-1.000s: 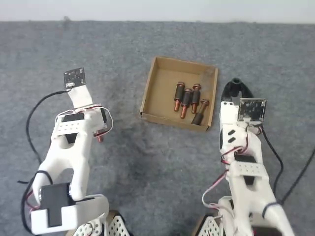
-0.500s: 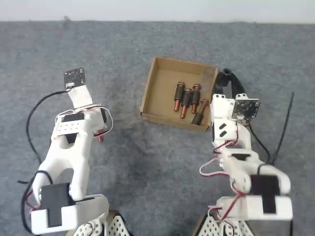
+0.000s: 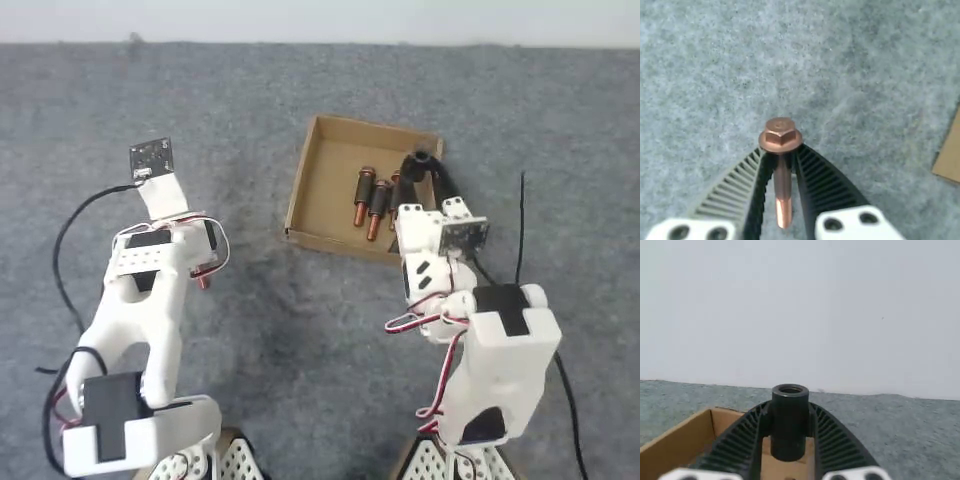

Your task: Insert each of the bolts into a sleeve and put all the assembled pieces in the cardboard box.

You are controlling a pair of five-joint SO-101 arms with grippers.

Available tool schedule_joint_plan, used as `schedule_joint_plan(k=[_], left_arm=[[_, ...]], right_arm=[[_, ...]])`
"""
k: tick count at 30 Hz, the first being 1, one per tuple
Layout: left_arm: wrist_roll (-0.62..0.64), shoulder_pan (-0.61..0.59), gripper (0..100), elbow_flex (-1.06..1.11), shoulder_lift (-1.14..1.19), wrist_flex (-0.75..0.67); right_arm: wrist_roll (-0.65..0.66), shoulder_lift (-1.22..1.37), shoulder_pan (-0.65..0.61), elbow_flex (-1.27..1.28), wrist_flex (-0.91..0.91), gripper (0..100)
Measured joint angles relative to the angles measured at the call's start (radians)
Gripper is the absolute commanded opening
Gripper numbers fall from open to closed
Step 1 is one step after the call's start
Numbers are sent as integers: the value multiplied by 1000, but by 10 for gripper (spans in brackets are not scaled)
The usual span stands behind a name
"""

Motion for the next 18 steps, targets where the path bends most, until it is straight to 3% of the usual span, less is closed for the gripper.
schedule_joint_plan(k=[10, 18], left_arm=[[0, 0, 11, 9, 0, -25], [0, 0, 11, 9, 0, -25]], right_arm=[[0, 6, -68, 232, -190, 6], [0, -5, -103, 338, -213, 6]])
